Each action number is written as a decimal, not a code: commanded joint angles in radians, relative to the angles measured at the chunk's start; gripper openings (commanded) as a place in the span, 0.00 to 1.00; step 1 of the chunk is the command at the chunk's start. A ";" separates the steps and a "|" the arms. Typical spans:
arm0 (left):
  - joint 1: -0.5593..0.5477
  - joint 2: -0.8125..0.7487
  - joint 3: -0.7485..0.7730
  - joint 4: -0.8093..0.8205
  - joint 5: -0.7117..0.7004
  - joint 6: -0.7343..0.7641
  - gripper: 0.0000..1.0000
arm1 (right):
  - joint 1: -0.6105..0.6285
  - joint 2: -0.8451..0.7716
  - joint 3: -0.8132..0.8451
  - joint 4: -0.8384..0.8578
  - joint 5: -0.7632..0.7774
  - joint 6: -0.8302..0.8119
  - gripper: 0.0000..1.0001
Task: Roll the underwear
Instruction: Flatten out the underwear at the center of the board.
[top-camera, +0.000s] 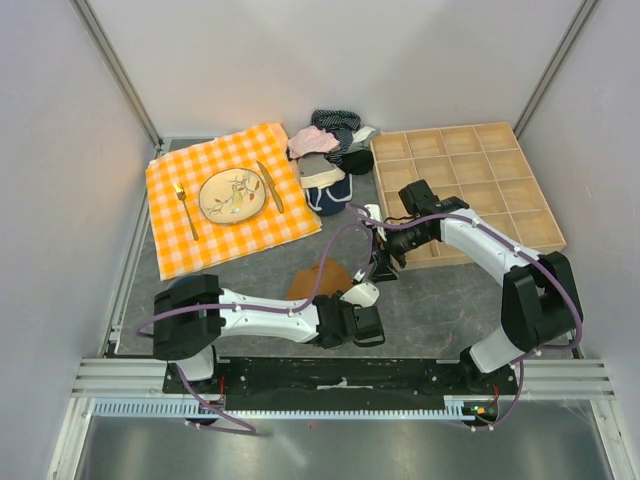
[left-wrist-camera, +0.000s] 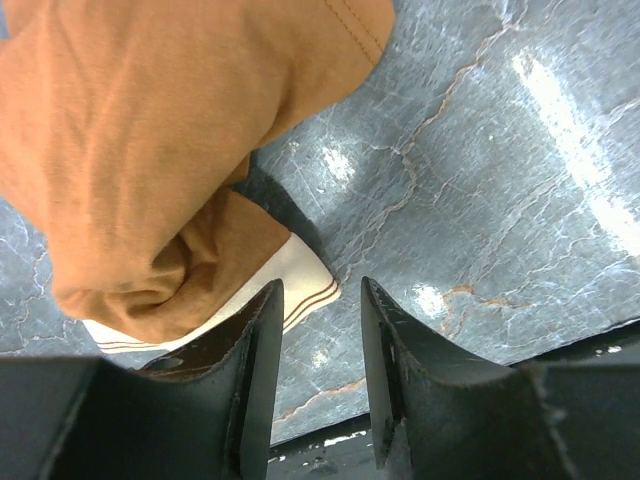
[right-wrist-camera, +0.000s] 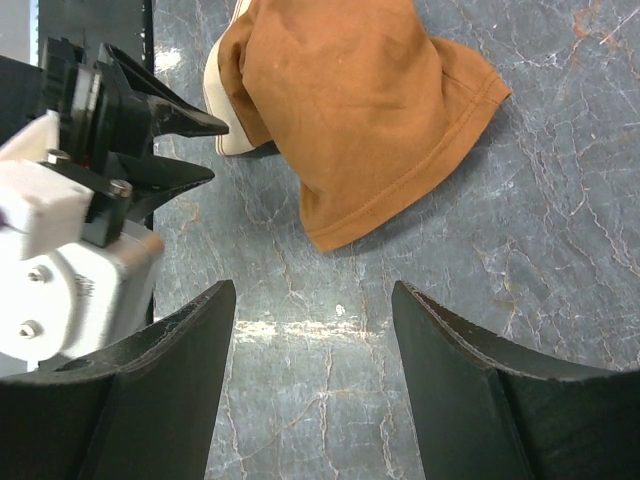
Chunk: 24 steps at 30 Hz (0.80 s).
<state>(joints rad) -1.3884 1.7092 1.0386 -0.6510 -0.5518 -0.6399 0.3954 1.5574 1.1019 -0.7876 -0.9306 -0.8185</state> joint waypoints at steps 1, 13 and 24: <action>-0.011 -0.051 0.003 0.027 -0.079 -0.017 0.45 | 0.005 0.021 0.021 -0.009 -0.037 -0.039 0.72; 0.023 0.052 -0.017 0.025 -0.051 -0.059 0.47 | 0.003 0.039 0.030 -0.030 -0.040 -0.057 0.72; 0.045 0.026 -0.112 0.093 0.032 -0.086 0.10 | 0.005 0.061 0.039 -0.076 -0.040 -0.105 0.72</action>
<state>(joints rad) -1.3621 1.7313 0.9886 -0.5720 -0.5632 -0.6640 0.3973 1.6047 1.1023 -0.8356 -0.9253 -0.8600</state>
